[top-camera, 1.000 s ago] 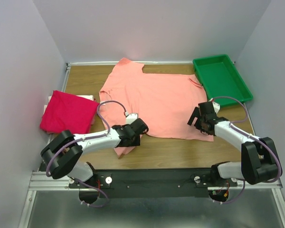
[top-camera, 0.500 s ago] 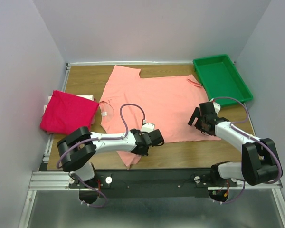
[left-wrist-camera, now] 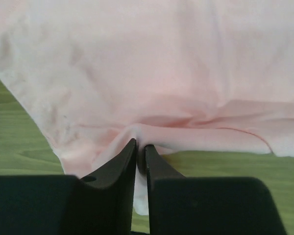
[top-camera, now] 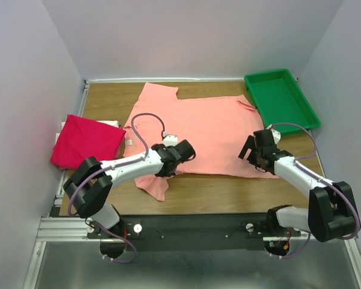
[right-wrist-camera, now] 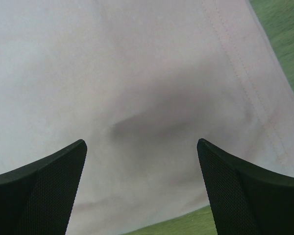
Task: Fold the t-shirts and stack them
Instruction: Flatten the tshirt out
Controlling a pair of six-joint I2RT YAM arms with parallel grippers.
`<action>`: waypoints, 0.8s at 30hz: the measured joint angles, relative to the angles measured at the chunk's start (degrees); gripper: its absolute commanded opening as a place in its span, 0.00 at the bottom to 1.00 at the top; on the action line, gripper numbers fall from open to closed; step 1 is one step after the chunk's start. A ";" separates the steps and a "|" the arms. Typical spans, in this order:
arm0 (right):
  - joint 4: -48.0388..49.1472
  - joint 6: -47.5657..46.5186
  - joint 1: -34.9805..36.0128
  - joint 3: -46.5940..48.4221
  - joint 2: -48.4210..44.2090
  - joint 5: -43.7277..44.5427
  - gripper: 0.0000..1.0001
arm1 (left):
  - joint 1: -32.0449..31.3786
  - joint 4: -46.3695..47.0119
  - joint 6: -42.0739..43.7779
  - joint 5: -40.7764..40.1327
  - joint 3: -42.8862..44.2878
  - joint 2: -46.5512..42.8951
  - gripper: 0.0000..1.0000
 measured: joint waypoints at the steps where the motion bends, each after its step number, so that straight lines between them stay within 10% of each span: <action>1: -0.04 0.00 0.00 -0.02 -0.31 -0.11 1.00 | 1.49 0.17 0.68 -0.57 0.09 0.00 0.31; 7: -0.15 -0.28 0.00 -0.02 -1.20 -0.96 1.00 | 10.64 3.74 6.78 -1.64 2.58 1.01 0.38; 17: -0.17 -0.46 0.00 -0.11 -1.95 -1.75 1.00 | 25.44 14.21 13.51 -1.09 10.58 9.33 0.94; 24: -0.17 -0.90 0.00 -0.59 -3.45 -2.67 1.00 | 22.95 20.57 12.52 6.43 1.77 -5.73 0.98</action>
